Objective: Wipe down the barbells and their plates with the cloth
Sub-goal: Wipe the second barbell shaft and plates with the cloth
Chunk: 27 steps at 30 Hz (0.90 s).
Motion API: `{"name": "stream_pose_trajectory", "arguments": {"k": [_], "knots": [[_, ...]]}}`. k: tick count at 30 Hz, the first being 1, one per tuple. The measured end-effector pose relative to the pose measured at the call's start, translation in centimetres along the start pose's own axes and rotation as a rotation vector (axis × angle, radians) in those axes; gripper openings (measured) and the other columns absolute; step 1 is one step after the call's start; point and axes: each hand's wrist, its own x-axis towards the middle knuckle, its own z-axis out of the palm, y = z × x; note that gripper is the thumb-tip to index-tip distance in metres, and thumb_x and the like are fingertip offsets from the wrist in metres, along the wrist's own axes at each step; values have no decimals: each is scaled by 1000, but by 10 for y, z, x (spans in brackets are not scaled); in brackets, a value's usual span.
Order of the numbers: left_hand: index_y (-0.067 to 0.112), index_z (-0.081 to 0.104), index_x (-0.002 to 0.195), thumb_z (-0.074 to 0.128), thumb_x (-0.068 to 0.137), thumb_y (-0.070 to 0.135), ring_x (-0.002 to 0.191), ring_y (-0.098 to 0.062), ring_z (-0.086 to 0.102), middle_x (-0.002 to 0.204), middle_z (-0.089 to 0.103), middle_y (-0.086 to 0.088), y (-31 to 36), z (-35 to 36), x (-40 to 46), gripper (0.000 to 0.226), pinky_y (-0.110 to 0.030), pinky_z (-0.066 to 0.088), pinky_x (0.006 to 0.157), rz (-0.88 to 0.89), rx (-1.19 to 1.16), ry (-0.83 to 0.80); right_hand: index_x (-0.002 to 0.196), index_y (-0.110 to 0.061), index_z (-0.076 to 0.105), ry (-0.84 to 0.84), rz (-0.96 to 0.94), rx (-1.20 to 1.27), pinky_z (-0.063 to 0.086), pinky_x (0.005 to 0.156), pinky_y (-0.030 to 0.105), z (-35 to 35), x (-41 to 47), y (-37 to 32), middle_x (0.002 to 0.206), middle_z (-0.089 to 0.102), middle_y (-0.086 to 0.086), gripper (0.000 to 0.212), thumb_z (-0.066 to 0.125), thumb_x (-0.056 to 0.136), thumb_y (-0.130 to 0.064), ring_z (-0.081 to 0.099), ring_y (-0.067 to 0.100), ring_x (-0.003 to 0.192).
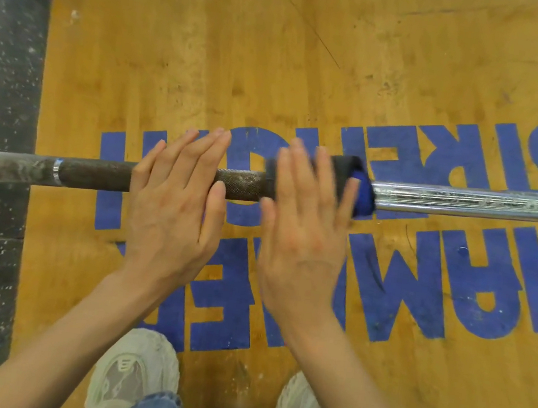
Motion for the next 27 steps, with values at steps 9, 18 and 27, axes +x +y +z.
{"name": "stream_pose_trajectory", "arguments": {"k": [9,18,27], "knots": [[12,55,141,26,104,27,135,-22,49,140,59,-1,-3,0,17,49,-38,26,113,-13,-29,-4,151,-4,42,18,37,-27,4,126,47,-3,8,22,158,39,10,47,29,111,-25,28,29,150],[16,64,129,27,104,26,117,-22,55,122,67,-1,-5,0,35,45,-38,30,109,-37,-28,8,151,-6,42,8,-19,-61,5,126,45,-6,19,46,159,39,8,47,28,111,-24,29,28,150],[18,69,118,24,107,28,105,-21,60,112,71,3,-11,4,53,48,-36,32,106,-33,-4,25,148,-7,48,1,-91,-42,10,126,45,1,38,47,154,46,6,44,31,111,-25,37,26,147]]}}
